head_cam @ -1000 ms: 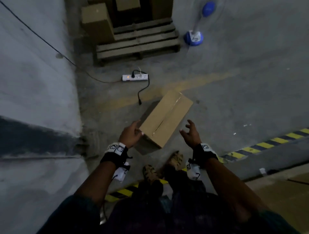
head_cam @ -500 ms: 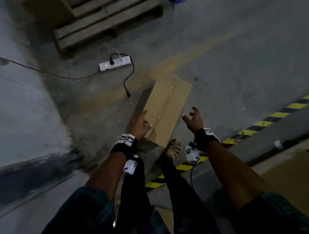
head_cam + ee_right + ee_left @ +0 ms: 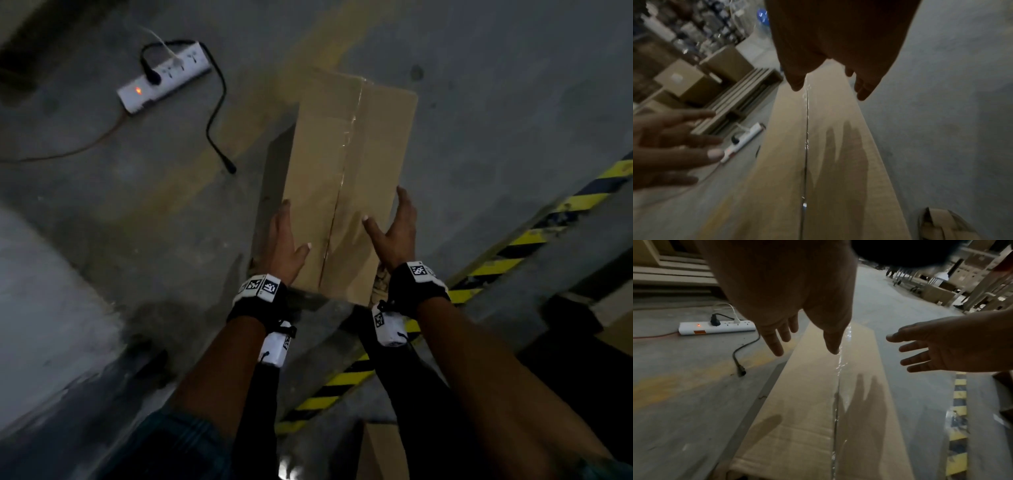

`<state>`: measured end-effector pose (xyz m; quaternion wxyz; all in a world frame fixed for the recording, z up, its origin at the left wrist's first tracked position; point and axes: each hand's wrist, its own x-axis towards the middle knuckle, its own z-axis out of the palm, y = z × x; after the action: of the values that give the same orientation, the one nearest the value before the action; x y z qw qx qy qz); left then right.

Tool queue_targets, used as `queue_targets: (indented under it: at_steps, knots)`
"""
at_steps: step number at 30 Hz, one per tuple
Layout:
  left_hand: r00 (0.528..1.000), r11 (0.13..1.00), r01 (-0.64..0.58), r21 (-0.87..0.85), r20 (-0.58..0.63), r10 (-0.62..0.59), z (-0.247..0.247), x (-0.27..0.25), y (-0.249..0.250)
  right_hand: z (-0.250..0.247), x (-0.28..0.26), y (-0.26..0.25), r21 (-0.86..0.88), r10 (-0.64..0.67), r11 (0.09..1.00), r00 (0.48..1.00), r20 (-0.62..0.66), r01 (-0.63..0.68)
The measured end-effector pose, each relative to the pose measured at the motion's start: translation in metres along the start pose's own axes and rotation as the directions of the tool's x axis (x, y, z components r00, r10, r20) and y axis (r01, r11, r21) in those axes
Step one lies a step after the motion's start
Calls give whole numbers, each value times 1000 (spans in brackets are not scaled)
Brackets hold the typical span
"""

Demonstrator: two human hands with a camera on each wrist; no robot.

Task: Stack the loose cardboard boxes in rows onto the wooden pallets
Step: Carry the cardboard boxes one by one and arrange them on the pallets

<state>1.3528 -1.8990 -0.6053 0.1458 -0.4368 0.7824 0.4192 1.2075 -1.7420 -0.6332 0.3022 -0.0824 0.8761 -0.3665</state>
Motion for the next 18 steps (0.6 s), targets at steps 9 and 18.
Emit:
queue_targets:
  at_steps: [9, 18]
  knots:
    - [991, 976, 43, 212, 117, -70, 25, 78, -28, 44, 38, 56, -82, 112, 991, 988, 108, -103]
    - [971, 990, 122, 75, 199, -135, 37, 135, -34, 61, 57, 74, 54, 221, 972, 969, 109, -228]
